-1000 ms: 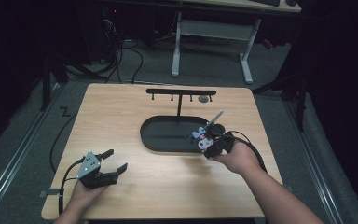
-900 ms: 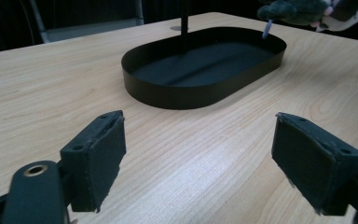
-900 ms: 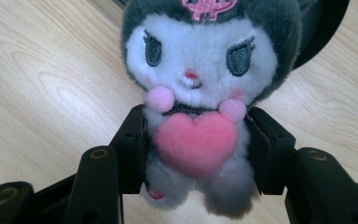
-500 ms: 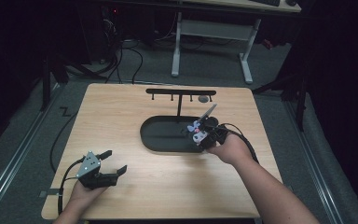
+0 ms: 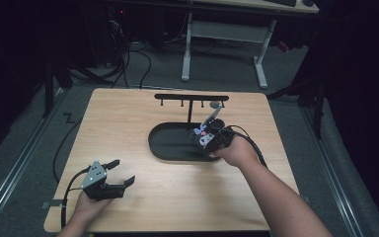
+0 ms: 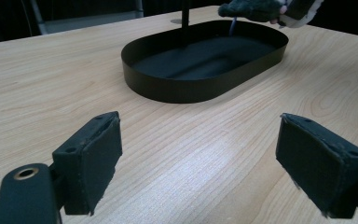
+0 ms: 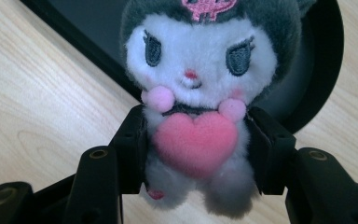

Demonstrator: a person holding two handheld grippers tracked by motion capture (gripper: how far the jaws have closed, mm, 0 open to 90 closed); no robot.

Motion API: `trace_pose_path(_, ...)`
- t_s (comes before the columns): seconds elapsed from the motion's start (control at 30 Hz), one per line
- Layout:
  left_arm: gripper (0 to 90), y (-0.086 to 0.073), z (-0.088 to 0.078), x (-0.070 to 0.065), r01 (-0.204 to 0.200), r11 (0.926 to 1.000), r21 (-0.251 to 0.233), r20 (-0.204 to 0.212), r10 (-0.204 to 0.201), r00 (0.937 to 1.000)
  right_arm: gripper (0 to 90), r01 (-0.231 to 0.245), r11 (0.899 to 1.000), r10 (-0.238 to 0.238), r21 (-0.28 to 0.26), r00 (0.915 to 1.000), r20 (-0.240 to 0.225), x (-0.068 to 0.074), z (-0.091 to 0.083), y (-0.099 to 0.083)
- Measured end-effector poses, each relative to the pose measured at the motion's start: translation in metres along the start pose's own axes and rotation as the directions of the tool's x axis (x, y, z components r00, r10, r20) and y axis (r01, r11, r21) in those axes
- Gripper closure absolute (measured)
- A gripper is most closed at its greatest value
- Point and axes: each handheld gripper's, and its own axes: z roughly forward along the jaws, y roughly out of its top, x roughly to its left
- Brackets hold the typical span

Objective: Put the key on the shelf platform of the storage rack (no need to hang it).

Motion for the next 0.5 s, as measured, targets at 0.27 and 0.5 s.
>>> trace_pose_path(0.27, 15.1, 0.0, 0.001, 0.0, 0.001, 1.0, 0.002, 0.008, -0.001, 1.0, 47.8, 0.01, 1.0, -0.01, 0.005, 0.9999, 0.004, 0.003, 0.006, 0.015)
trace_pose_path(0.5, 15.3, 0.0, 0.001, -0.001, -0.007, 1.0, 0.007, 0.016, 0.007, 0.9998, 47.7, 0.007, 1.0, -0.007, 0.019, 1.0, 0.001, 0.006, 0.015, 0.027)
